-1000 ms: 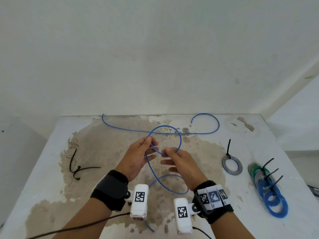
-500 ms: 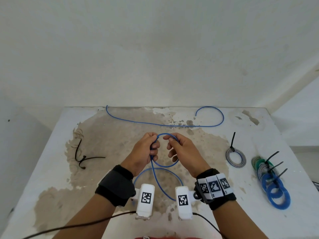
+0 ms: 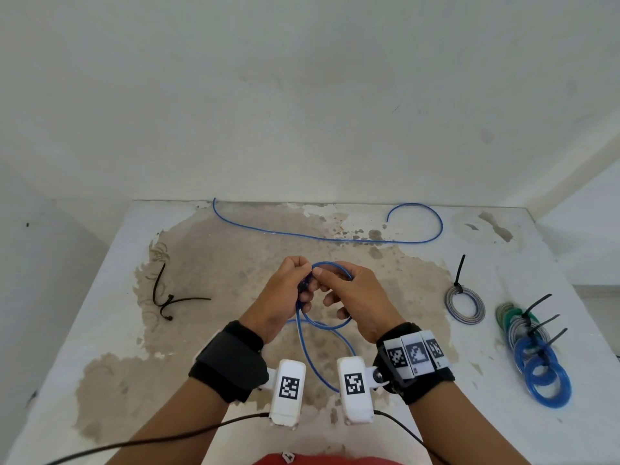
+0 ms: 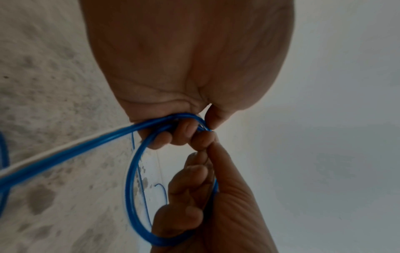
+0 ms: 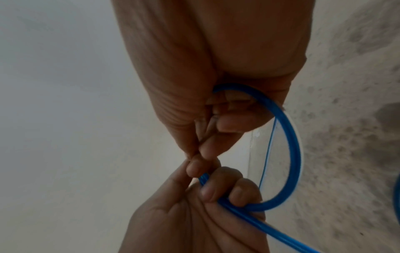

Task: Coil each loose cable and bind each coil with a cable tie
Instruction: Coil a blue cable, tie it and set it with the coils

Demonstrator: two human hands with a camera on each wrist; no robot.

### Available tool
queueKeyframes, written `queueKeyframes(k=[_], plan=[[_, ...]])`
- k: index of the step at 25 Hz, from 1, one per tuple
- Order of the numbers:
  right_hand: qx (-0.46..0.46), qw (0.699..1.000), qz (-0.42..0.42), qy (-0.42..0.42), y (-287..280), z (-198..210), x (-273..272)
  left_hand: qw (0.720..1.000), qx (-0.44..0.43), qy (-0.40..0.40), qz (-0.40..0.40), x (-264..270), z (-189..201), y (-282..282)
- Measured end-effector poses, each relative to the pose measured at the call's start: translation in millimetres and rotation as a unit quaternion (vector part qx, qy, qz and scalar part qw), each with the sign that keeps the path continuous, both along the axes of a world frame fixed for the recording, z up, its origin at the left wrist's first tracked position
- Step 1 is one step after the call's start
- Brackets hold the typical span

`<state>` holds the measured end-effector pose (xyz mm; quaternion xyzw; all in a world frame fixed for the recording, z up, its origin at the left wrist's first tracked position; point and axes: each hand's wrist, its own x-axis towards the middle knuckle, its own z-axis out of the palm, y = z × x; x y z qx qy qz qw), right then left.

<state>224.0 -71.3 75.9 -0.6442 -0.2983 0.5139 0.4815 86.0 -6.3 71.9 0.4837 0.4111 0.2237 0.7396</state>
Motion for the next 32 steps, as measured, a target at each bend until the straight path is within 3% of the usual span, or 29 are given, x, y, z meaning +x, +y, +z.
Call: queueKeyframes(k=[7,13,18,23,28,32], plan=[[0.025,0.984,-0.093,0.151,6,-9,0,0.997,-0.061,-0.043,0.018,3,3,3],[0.009,1.000,0.026,-0.007,5,-4,13,0.999,-0.014,0.017,-0.041,-6,3,12],[-0.008,0.998,0.065,0.019,3,0,20,0.997,-0.054,-0.021,-0.045,-13,8,16],[-0.006,0.990,0.122,-0.071,0,10,25,0.996,-0.049,0.004,-0.070,-17,12,18],[0.005,0.991,0.099,-0.089,3,15,25,0.992,-0.083,0.030,-0.088,-8,19,20],[-0.017,0.993,0.107,-0.052,2,18,31,0.990,-0.021,0.080,-0.119,-6,26,25]])
